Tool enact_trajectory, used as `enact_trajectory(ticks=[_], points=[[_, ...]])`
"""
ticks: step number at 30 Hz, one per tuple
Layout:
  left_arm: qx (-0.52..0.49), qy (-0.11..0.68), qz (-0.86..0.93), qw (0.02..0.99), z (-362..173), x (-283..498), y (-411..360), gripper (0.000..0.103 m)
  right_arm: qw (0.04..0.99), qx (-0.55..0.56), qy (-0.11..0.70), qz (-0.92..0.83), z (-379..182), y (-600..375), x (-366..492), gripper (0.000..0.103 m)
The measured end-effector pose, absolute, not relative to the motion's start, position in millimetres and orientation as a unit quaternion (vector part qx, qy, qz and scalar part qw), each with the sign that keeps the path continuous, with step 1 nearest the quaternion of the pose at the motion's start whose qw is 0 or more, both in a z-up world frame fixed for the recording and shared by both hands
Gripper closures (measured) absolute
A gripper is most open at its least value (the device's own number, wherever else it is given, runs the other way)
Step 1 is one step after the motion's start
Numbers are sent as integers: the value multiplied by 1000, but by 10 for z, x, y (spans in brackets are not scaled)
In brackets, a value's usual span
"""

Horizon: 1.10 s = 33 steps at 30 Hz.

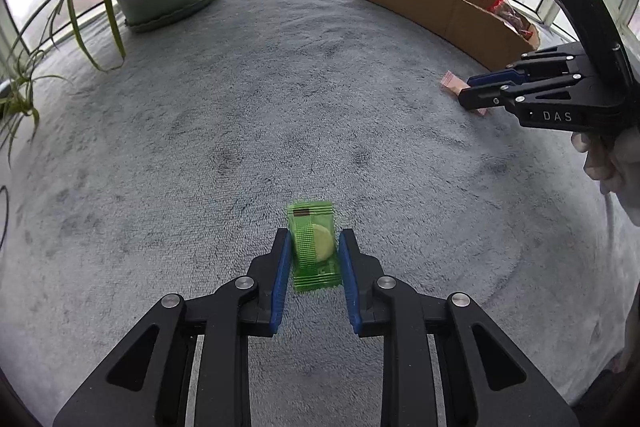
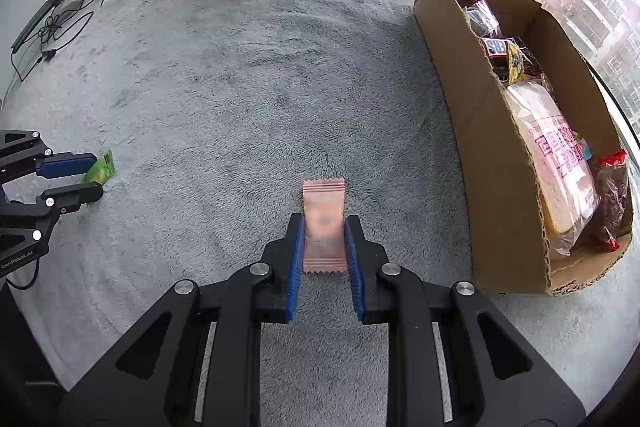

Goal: Organize snacks
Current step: 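Grasp the green jelly packet with the left tool while the right grasps the pink candy, then carry the green packet into the box with the left tool while the right carries the pink candy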

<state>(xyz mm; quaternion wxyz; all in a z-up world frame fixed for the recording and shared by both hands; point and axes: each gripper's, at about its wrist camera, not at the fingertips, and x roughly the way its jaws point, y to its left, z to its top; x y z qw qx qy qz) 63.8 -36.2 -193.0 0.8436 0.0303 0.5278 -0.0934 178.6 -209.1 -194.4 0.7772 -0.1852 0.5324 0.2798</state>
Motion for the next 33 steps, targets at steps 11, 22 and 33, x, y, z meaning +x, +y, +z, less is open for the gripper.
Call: enact_trajectory(ticks=[11,22,33], points=[[-7,523,-95,847,-1890,630,-215,84,791,-161,520,278,-1829,-2149,1745,82],[0,486,-108,868,-1525,798,-292,84,818,-131,487,277,-1445,-2247,1741,82],[9,443,-135,886,-1171,1236,-478,84,855,-93,448,243,-1005,-2615,1985,82]])
